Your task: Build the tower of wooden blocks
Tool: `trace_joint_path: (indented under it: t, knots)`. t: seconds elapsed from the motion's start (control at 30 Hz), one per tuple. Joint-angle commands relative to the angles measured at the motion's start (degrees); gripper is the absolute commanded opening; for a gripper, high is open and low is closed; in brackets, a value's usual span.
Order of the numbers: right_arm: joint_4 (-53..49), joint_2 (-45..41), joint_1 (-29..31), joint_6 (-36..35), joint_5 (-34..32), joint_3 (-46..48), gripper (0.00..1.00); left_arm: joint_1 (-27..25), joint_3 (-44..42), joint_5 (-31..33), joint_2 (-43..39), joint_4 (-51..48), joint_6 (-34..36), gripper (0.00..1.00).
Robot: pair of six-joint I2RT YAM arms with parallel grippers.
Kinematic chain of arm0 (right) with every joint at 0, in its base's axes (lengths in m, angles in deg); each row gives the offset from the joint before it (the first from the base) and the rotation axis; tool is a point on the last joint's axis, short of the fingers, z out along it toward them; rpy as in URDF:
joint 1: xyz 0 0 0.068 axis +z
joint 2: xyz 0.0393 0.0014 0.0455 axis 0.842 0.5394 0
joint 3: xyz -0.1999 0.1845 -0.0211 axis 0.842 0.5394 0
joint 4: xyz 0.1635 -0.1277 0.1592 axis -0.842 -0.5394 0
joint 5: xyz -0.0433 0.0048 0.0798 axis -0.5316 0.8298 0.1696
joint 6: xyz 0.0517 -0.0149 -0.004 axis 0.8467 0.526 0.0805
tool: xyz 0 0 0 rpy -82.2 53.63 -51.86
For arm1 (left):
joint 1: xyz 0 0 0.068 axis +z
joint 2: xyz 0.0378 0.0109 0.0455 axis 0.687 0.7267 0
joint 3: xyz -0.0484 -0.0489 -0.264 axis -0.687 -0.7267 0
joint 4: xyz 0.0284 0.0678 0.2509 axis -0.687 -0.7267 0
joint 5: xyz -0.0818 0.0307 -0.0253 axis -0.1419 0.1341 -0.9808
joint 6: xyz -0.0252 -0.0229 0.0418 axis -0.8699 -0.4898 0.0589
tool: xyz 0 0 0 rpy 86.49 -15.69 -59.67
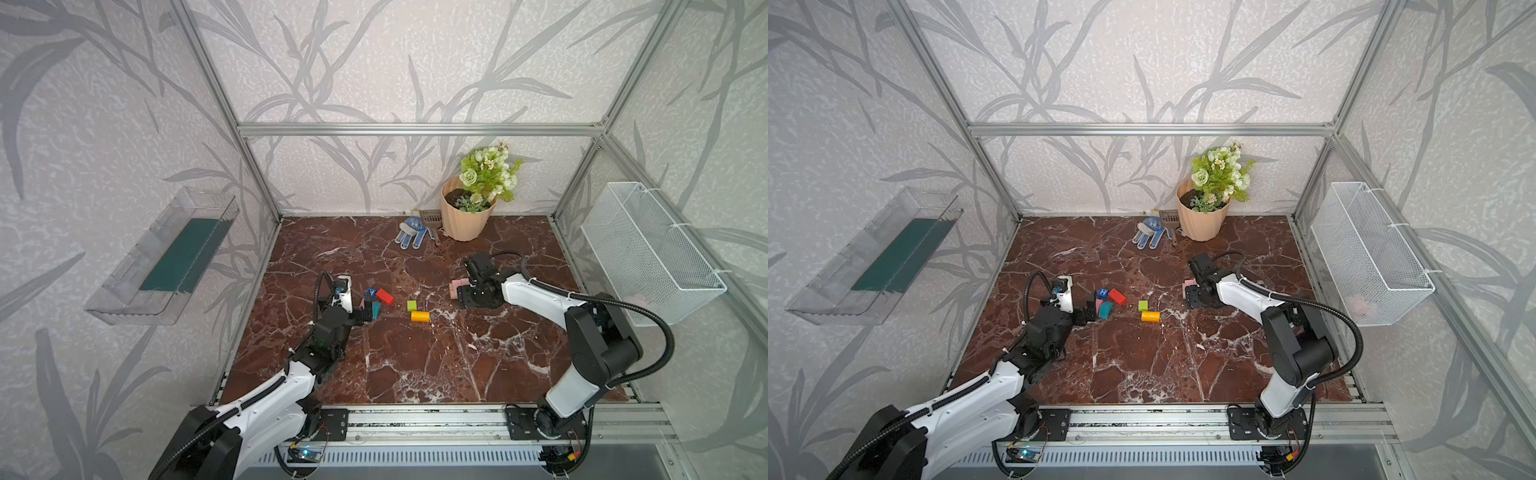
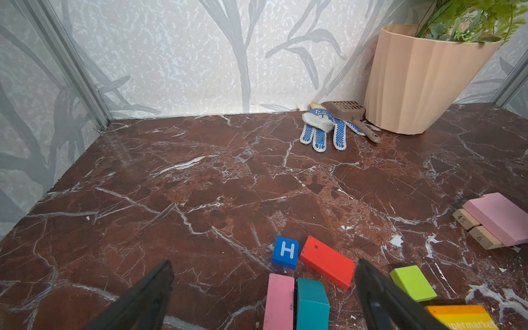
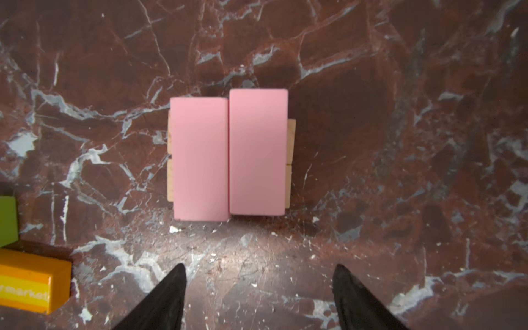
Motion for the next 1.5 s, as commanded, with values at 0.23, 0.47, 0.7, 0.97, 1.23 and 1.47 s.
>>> trace_joint_path:
  t: [0.23,0.47,0.7,0.97,1.23,1.47]
  knots:
    - [-0.4,5.8,-0.6,0.6,-1.4,-3.9,0.77,-0.2,-0.5,0.1,-0.2,1.0,0.1,0.99]
    - [-0.6,6.0,-0.9,0.6,-1.6,-4.3,0.76,-0.2,-0.6,0.1,-0.2,1.0,0.1,0.99]
    - [-0.9,6.2,-1.0,0.6,-1.5,-5.1,0.76,-0.2,-0.5,0.1,-0.3,1.1,0.1,0.99]
    - [-1.4,5.9,-1.1,0.2,-1.2,-4.9,0.76,-0.2,-0.7,0.1,-0.4,1.1,0.1,0.99]
    - [1.3,1.8,-0.9,-0.5,1.7,-3.4,0.83,-0.2,-0.6,0.0,-0.3,1.0,0.2,0.99]
    - [-0.7,7.0,-0.9,0.0,1.8,-9.2,0.82,-0.2,-0.6,0.1,-0.4,1.0,0.1,0.99]
